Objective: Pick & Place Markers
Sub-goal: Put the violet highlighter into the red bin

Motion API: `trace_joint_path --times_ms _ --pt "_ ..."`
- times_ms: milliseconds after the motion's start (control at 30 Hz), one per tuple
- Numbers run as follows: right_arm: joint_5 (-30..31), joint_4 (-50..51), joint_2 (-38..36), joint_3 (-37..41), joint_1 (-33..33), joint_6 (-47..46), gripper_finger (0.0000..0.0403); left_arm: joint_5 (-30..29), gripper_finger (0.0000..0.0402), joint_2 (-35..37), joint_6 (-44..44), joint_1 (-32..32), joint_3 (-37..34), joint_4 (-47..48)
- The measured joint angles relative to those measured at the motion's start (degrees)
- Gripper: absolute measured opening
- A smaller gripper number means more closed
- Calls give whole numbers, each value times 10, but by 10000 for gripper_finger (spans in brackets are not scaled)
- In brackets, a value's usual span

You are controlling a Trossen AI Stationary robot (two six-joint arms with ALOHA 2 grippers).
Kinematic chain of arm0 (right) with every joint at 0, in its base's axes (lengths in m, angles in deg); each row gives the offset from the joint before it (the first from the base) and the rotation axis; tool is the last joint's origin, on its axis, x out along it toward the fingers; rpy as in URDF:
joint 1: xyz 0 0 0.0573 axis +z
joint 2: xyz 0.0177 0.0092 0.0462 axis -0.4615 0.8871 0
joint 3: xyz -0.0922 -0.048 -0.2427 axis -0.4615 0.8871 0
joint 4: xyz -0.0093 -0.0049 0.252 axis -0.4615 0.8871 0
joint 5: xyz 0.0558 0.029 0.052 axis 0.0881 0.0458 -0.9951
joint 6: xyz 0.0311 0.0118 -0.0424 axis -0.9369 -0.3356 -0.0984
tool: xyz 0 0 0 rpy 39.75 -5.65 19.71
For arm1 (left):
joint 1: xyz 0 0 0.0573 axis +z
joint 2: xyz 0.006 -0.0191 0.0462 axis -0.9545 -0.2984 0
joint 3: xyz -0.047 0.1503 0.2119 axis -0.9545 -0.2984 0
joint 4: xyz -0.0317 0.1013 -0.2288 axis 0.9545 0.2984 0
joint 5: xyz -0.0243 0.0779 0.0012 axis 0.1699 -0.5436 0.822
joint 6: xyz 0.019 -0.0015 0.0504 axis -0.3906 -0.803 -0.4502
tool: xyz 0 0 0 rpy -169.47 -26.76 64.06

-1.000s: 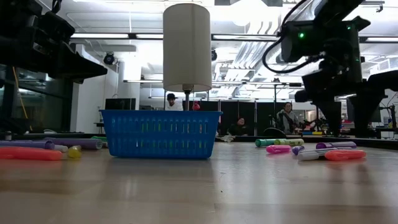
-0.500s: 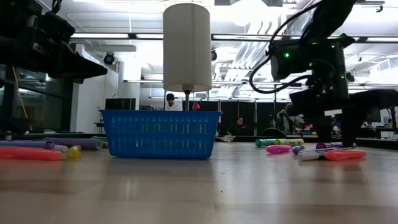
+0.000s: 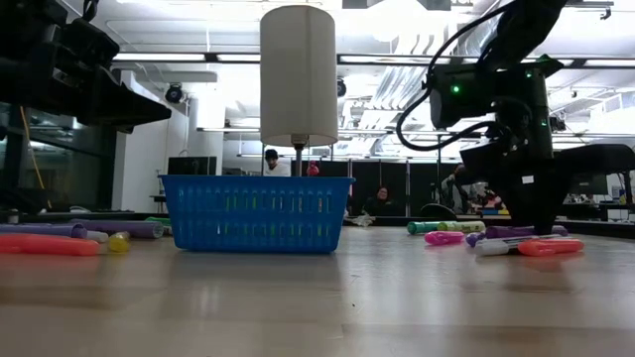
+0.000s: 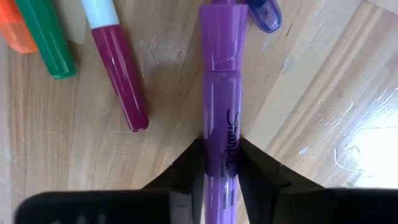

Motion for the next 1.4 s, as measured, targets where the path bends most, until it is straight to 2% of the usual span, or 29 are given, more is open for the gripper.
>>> trace_joint_path --times_ms 367,767,1033,1400 --pt "2 -3 -10 2 0 -42 56 0 85 0 0 0 0 0" --pt "3 15 -96 -10 1 -131 55 0 85 0 0 0 0 0" --pt "9 88 -98 -127 -10 -156 57 0 85 0 0 0 0 0" --pt "9 133 30 -323 -38 -151 58 0 85 0 0 0 0 0"
